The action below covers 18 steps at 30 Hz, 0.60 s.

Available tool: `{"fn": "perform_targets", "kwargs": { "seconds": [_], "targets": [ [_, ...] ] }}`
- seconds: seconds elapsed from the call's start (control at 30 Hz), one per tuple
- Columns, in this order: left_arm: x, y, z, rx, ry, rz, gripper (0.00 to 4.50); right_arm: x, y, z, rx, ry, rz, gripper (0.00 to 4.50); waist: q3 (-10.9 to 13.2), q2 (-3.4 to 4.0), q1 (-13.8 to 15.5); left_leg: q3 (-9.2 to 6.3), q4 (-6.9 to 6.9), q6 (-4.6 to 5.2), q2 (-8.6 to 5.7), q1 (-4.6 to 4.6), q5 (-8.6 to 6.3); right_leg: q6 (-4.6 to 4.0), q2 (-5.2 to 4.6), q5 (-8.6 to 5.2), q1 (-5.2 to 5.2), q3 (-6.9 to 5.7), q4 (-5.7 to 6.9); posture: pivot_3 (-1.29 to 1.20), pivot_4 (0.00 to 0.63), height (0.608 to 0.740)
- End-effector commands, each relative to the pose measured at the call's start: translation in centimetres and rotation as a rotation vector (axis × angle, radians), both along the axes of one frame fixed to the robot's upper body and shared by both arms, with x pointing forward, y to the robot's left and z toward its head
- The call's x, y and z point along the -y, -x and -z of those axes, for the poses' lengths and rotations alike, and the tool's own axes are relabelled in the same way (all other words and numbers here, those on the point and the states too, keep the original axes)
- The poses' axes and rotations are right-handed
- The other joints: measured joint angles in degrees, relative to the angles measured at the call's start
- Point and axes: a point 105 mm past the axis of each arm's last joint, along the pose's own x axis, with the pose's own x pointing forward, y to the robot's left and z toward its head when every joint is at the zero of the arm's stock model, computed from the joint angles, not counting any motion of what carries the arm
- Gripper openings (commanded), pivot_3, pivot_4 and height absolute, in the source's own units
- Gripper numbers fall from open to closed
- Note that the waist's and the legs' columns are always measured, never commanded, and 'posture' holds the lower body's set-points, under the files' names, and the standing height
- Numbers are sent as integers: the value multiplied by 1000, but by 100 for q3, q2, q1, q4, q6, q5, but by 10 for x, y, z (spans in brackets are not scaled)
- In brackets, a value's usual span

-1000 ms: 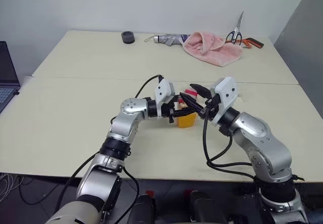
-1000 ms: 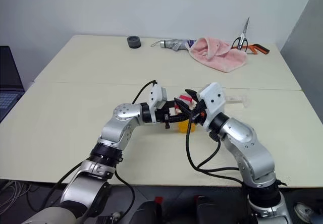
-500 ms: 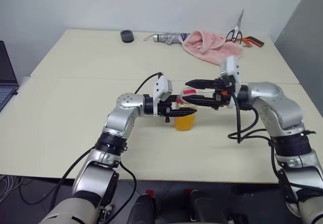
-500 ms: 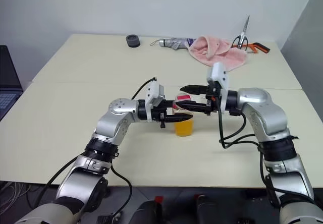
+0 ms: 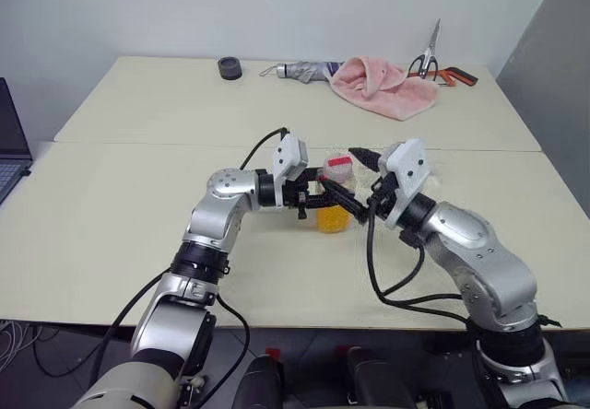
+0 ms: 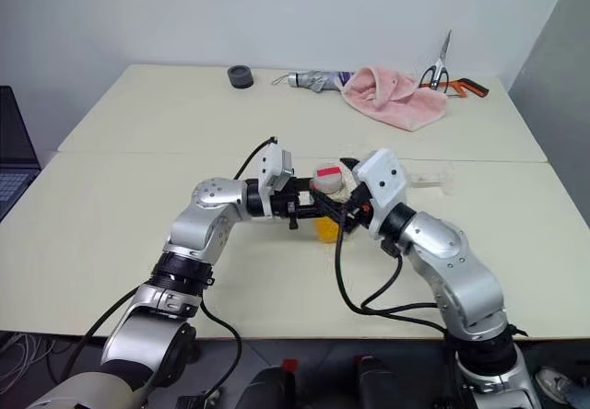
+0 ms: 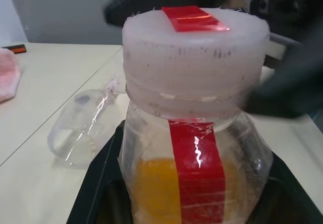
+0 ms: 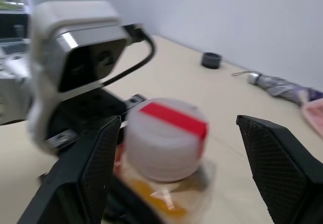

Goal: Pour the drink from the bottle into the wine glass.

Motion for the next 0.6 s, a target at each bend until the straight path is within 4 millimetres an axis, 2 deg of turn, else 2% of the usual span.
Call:
{"fn": "perform_targets", "kwargs": {
  "seconds": [0.03,0.2,0.3,0.43,0.6],
  "targets": [
    [6,2,-15,78,8,31,1869,0,-1,-15,68,-37,30,3898,0,0,6,0,-1,0,0,0,0,0,0,0,0,0,0,0,150,740],
    [5,1,-13,81,7,25,1869,-4,1,-14,50,-43,-4,3898,0,0,7,0,-3,1,-1,-3,-1,-1,-3,0,0,0,-5,0,150,740],
    [4,0,-12,82,6,22,1869,-5,2,-11,43,-37,-15,3299,0,0,6,0,-2,1,-1,-3,-1,-1,-3,0,0,0,-4,0,150,740],
    [3,0,-12,83,7,18,1869,-9,4,-6,30,-5,-54,1920,0,0,7,0,-2,2,-1,-2,-1,-1,-2,0,0,0,-4,0,150,740],
    [2,0,-13,84,11,17,1869,-13,9,-2,5,25,-159,1838,0,0,6,0,-2,2,-2,-3,-1,-1,-2,0,0,-1,-4,0,150,740]
  ]
}}
